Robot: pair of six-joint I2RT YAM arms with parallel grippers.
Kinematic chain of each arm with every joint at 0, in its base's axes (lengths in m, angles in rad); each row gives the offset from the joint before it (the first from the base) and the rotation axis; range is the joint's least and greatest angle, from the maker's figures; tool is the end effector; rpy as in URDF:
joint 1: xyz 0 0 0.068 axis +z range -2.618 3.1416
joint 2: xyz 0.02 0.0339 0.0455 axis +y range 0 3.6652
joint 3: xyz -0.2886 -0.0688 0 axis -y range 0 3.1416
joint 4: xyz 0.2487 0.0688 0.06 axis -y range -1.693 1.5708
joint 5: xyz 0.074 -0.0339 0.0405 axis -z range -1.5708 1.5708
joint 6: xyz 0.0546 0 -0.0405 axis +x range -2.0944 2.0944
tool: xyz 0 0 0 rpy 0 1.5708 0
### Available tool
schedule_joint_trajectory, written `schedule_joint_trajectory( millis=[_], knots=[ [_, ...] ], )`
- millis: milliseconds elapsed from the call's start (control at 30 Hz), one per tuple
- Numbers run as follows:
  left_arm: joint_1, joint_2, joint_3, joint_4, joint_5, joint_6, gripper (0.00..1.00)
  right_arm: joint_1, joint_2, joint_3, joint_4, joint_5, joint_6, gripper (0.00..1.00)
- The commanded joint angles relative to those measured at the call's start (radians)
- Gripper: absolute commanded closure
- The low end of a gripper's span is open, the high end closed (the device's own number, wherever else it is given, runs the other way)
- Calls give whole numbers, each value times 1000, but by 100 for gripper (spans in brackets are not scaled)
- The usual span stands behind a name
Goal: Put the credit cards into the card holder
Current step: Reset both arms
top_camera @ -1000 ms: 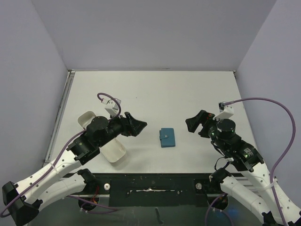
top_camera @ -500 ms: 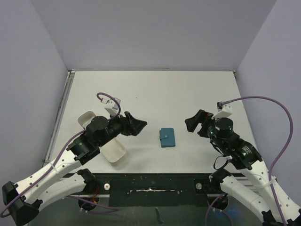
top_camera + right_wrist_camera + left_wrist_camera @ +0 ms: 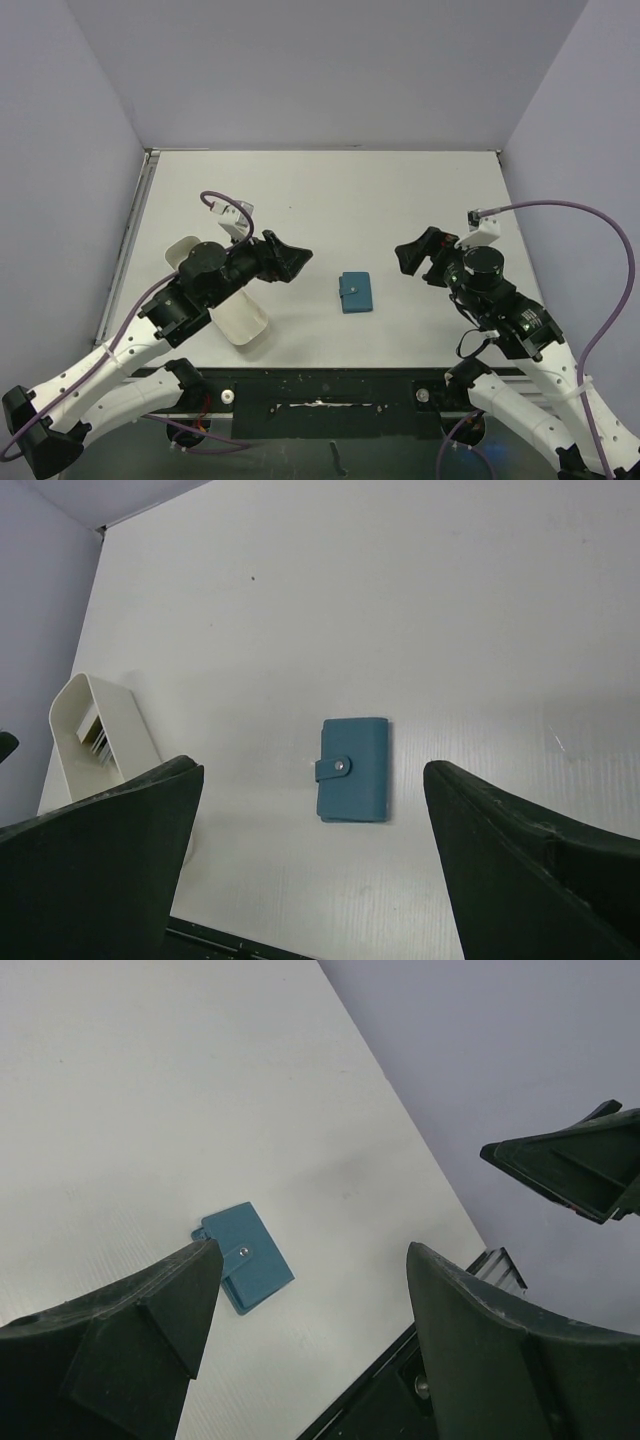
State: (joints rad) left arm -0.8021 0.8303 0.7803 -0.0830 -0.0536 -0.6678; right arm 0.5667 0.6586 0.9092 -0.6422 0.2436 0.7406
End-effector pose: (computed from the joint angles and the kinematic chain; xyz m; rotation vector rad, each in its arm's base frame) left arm 0.1440 -0.1447 0.3570 0.0794 1.8165 -1.0305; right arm 0.1211 0.0615 0.3615 0.3361 1.9739 0.6179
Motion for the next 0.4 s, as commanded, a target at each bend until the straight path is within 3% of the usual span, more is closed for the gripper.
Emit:
schedule_joint_trajectory(
  millis=[0,367],
  knots=[
    [4,-13,-26,75,-19,-5,26,6,-8,-49,50,2,19,2],
    [4,-5,-84,103,-30,-47,25,5,-12,-138,90,-24,32,2]
  ],
)
